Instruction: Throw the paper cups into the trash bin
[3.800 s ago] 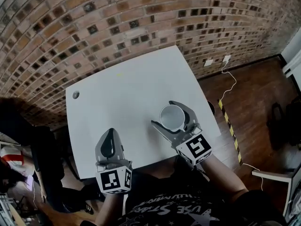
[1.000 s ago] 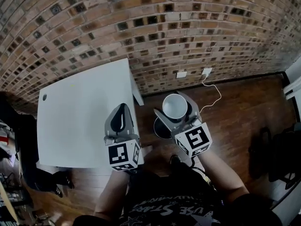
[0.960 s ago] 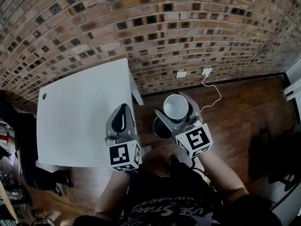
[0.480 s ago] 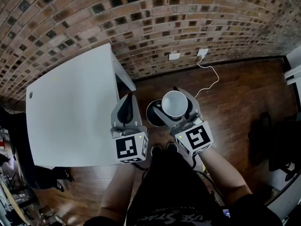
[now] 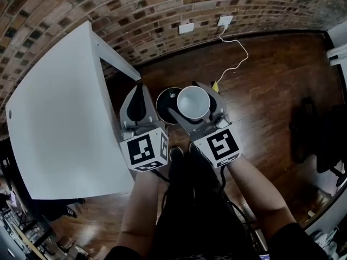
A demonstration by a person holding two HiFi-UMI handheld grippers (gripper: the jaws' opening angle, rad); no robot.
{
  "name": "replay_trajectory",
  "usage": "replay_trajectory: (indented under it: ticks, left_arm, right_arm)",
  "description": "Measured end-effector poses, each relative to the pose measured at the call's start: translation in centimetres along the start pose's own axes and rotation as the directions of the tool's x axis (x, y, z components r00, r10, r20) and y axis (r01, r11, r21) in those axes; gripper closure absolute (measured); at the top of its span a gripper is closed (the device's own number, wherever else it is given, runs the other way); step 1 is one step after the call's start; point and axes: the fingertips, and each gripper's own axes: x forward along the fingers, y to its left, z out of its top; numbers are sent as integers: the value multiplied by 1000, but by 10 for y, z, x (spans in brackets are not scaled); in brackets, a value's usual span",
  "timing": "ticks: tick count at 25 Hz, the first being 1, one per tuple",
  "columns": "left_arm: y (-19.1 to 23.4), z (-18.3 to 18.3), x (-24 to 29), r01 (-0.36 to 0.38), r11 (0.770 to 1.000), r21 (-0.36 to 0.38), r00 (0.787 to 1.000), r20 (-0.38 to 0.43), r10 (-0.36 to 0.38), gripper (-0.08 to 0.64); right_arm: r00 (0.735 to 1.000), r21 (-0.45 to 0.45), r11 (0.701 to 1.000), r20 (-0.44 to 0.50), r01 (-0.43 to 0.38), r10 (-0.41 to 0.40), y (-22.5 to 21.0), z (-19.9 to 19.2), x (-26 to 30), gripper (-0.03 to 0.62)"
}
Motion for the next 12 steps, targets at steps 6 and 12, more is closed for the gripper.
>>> replay_trajectory:
  ticks: [6,12]
  left_arm:
    - [-10,-79,15,1,1000,5,998,-66,0,555]
    - [-3,-145,25,-27,1000,10,994,-105,28,555]
  right_arm:
    - [999,30,999,-52,14,-12,-9,-73,11,238]
    - [995,54,998,-99,-9,14,-12,-146,30,236]
